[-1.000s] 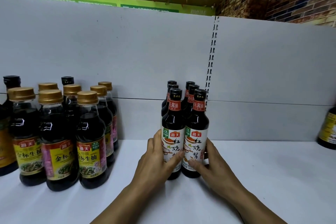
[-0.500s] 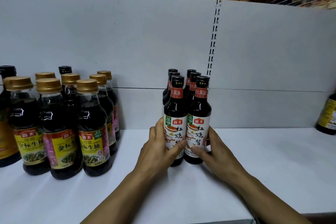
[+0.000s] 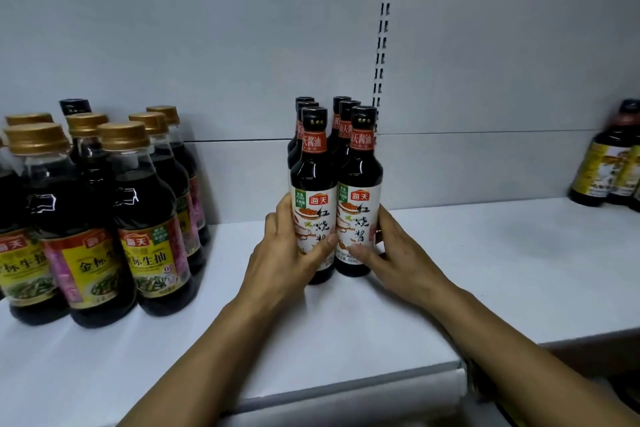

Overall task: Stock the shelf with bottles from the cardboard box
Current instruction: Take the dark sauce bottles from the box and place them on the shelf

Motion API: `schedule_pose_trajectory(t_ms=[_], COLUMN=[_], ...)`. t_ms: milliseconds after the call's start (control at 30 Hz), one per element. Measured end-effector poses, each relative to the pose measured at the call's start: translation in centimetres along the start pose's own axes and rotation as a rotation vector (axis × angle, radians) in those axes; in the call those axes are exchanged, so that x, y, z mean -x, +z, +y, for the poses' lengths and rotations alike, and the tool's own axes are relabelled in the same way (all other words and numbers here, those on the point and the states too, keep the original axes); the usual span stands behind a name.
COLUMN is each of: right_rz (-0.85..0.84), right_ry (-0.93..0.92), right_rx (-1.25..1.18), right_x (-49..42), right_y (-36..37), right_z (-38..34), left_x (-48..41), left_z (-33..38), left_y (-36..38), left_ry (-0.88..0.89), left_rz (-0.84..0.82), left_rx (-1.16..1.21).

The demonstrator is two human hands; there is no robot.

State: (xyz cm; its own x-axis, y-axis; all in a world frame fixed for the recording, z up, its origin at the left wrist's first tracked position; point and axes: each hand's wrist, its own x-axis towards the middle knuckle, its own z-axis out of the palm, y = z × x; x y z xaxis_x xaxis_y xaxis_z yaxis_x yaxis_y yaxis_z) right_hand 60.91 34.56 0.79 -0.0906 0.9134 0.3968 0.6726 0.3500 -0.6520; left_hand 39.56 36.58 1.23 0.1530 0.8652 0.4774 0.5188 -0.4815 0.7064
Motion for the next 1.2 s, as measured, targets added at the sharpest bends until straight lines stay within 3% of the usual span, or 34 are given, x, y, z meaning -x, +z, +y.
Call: schedule_pose_trajectory(t_ms=[333, 667, 833, 1200], right_rz=[-0.107, 0.049, 0.133, 0.220], right_ry=[0.152, 0.210, 0.279, 0.522], right_rx=[0.103, 0.094, 0.108, 0.114], right_x=[3.2, 14.9, 20.8, 34.8], right_y=[-3.0, -11.2, -14.9, -22.4], right_z=[-1.5, 0.2, 1.8, 4.6], left_x=[0.4, 1.5, 5.7, 15.9], left_z=[1.1, 7.1, 13.8, 22.8], left_y=[-1.3, -1.4, 5.4, 21.7], left_ry=[-0.001, 0.236, 0.370, 0.470], left_rz=[0.097, 0.342, 0.149, -0.313], left_rx=[-0.039, -0.128, -0.103, 0.125])
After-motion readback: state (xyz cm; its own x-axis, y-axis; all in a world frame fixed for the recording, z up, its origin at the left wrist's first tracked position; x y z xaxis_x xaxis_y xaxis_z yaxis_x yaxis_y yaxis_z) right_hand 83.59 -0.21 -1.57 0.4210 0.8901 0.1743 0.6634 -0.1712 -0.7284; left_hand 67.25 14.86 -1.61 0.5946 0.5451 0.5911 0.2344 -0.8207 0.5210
